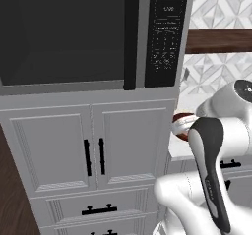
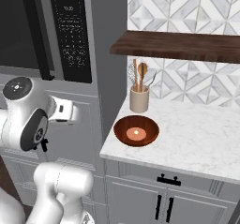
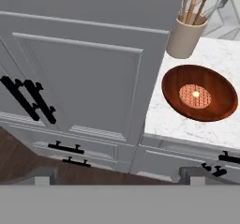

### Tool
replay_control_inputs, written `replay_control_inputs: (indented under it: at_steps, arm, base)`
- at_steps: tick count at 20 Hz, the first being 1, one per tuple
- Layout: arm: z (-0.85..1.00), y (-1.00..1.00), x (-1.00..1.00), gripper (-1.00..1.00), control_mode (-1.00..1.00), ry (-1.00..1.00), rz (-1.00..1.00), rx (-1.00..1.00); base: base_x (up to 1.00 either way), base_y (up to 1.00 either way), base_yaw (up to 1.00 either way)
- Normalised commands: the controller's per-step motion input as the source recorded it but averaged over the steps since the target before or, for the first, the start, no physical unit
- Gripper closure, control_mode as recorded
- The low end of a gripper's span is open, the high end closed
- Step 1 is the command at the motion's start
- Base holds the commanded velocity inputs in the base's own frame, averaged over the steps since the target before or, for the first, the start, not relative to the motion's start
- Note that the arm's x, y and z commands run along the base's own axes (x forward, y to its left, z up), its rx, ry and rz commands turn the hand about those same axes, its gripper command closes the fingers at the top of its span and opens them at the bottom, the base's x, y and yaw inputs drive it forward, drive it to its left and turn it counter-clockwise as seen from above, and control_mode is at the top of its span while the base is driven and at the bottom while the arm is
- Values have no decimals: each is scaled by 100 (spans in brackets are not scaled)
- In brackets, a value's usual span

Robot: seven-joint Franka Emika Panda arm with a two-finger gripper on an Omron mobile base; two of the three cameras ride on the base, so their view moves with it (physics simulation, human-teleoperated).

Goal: Open the microwave, place the bowl with waffle inside the microwave, then close the microwave door and turn it on.

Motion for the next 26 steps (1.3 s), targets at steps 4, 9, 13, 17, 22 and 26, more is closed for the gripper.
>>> replay_control_inputs:
  at_steps: [4,9,13,17,22,26]
  arm:
    - [62,48,0,-100,-100,-10,0,-3]
    - [56,47,0,-100,-100,-7,0,-4]
    - [60,32,0,-100,-100,-12,-1,0]
    - [62,37,2,-100,-100,-10,-8,0]
    - [35,51,32,-100,-100,-2,-11,-5]
    - [7,24,53,-100,-100,-1,-6,-3]
  base:
    - [0,0,0]
    - [0,0,0]
    - [0,0,0]
    - [0,0,0]
    - [0,0,0]
    - [0,0,0]
